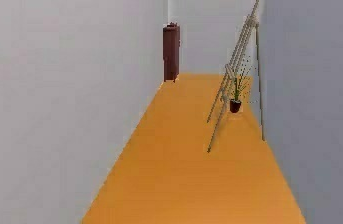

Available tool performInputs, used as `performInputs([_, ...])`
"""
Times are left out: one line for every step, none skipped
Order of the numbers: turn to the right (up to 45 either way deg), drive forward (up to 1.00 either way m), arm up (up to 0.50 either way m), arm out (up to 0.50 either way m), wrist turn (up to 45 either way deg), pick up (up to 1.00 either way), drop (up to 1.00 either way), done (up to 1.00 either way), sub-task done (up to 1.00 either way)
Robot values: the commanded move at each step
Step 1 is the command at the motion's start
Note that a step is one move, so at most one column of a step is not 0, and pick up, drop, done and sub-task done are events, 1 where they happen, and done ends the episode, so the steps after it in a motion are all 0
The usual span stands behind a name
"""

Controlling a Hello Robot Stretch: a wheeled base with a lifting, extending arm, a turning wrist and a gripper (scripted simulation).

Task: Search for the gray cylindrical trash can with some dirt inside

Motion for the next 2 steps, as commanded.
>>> performInputs([0.0,1.0,0.0,0.0,0.0,0.0,0.0,0.0,0.0])
performInputs([-6.0,0.0,0.0,0.0,0.0,0.0,0.0,0.0,0.0])
